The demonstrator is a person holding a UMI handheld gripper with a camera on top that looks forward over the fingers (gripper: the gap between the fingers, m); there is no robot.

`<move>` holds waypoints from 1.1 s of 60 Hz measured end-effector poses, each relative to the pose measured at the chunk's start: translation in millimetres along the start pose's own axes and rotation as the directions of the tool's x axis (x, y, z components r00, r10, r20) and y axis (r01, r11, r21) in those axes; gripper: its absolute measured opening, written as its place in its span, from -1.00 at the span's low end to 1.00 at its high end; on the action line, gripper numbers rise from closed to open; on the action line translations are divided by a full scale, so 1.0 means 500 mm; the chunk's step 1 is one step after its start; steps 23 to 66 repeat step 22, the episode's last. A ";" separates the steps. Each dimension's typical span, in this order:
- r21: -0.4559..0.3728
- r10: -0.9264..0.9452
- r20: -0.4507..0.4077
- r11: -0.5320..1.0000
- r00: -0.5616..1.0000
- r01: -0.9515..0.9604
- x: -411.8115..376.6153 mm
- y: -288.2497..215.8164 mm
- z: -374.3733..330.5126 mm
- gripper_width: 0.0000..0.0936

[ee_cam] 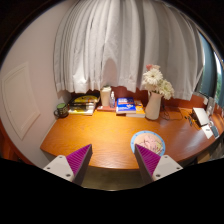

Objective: Arrange mouse

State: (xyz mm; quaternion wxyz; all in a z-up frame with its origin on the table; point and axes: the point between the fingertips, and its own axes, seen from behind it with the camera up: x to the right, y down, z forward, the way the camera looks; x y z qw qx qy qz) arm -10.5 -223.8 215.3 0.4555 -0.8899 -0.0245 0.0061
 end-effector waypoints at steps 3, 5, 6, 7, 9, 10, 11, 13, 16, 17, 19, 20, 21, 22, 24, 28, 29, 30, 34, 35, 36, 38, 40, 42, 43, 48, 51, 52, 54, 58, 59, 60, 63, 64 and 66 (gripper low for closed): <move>-0.005 -0.005 0.006 1.000 1.000 0.006 -0.006 0.012 -0.002 0.82; -0.008 -0.010 0.009 1.000 1.000 0.010 -0.010 0.018 -0.005 0.82; -0.009 -0.011 0.010 1.000 1.000 0.011 -0.011 0.020 -0.005 0.82; -0.011 -0.011 0.011 1.000 1.000 0.011 -0.014 0.022 -0.007 0.82; -0.013 -0.012 0.012 1.000 1.000 0.012 -0.015 0.024 -0.009 0.82; -0.013 -0.012 0.013 1.000 1.000 0.012 -0.016 0.025 -0.010 0.82; -0.013 -0.011 0.013 1.000 1.000 0.011 -0.017 0.027 -0.011 0.82; -0.012 -0.010 0.013 1.000 1.000 0.010 -0.019 0.027 -0.012 0.82; -0.010 -0.009 0.013 1.000 1.000 0.009 -0.020 0.028 -0.015 0.82; -0.009 -0.008 0.013 1.000 1.000 0.008 -0.021 0.028 -0.015 0.82; -0.009 -0.007 0.015 1.000 1.000 0.007 -0.022 0.029 -0.015 0.82; -0.010 -0.007 0.015 1.000 1.000 0.007 -0.022 0.030 -0.016 0.82; -0.011 -0.008 0.014 1.000 1.000 0.008 -0.022 0.031 -0.016 0.82; -0.012 -0.009 0.013 1.000 1.000 0.009 -0.022 0.032 -0.016 0.82; -0.012 -0.009 0.013 1.000 1.000 0.009 -0.022 0.032 -0.016 0.82; -0.012 -0.009 0.013 1.000 1.000 0.009 -0.022 0.032 -0.016 0.82; -0.012 -0.009 0.013 1.000 1.000 0.009 -0.022 0.032 -0.016 0.82; -0.012 -0.009 0.013 1.000 1.000 0.009 -0.022 0.032 -0.016 0.82; -0.012 -0.009 0.013 1.000 1.000 0.009 -0.022 0.032 -0.016 0.82; -0.012 -0.009 0.013 1.000 1.000 0.009 -0.022 0.032 -0.016 0.82; -0.012 -0.009 0.013 1.000 1.000 0.009 -0.022 0.032 -0.016 0.82; -0.012 -0.009 0.013 1.000 1.000 0.009 -0.022 0.032 -0.016 0.82; -0.012 -0.009 0.013 1.000 1.000 0.009 -0.022 0.032 -0.016 0.82; -0.012 -0.009 0.013 1.000 1.000 0.009 -0.022 0.032 -0.016 0.82; -0.012 -0.009 0.013 1.000 1.000 0.009 -0.022 0.032 -0.016 0.82; -0.012 -0.009 0.013 1.000 1.000 0.009 -0.022 0.032 -0.016 0.82; -0.012 -0.009 0.013 1.000 1.000 0.009 -0.022 0.032 -0.016 0.82; -0.012 -0.009 0.013 1.000 1.000 0.009 -0.022 0.032 -0.016 0.82; -0.012 -0.009 0.013 1.000 1.000 0.009 -0.022 0.032 -0.016 0.82; -0.012 -0.009 0.013 1.000 1.000 0.009 -0.022 0.032 -0.016 0.82; -0.012 -0.009 0.013 1.000 1.000 0.009 -0.022 0.032 -0.016 0.82; -0.012 -0.009 0.013 1.000 1.000 0.009 -0.022 0.032 -0.016 0.82; -0.012 -0.009 0.013 1.000 1.000 0.009 -0.022 0.032 -0.016 0.82; -0.012 -0.009 0.013 1.000 1.000 0.009 -0.022 0.032 -0.016 0.82; -0.012 -0.009 0.013 1.000 1.000 0.009 -0.022 0.032 -0.016 0.82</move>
